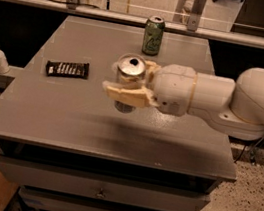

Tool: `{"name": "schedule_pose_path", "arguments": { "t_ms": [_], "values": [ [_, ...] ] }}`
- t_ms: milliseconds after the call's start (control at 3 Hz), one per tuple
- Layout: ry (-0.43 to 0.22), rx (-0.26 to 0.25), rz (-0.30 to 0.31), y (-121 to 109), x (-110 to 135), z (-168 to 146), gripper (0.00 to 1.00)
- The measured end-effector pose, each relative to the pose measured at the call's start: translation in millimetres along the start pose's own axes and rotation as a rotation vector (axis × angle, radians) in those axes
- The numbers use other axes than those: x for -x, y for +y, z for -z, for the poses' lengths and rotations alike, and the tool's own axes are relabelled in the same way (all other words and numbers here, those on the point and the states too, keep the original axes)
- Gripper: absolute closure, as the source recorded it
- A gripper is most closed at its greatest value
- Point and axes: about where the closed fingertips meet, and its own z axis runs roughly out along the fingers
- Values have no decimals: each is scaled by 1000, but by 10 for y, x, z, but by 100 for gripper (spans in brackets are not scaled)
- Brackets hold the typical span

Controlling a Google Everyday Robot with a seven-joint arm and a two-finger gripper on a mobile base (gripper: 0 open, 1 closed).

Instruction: Move redbull can near rxbar chocolate

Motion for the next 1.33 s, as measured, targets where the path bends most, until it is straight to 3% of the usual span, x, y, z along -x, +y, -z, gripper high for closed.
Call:
{"name": "schedule_pose_path", "arguments": {
  "t_ms": [667,1333],
  "values": [
    [74,-7,44,-548,-289,-885,100],
    [38,-86,-31,-1110,-496,-1230,100]
  ]
}}
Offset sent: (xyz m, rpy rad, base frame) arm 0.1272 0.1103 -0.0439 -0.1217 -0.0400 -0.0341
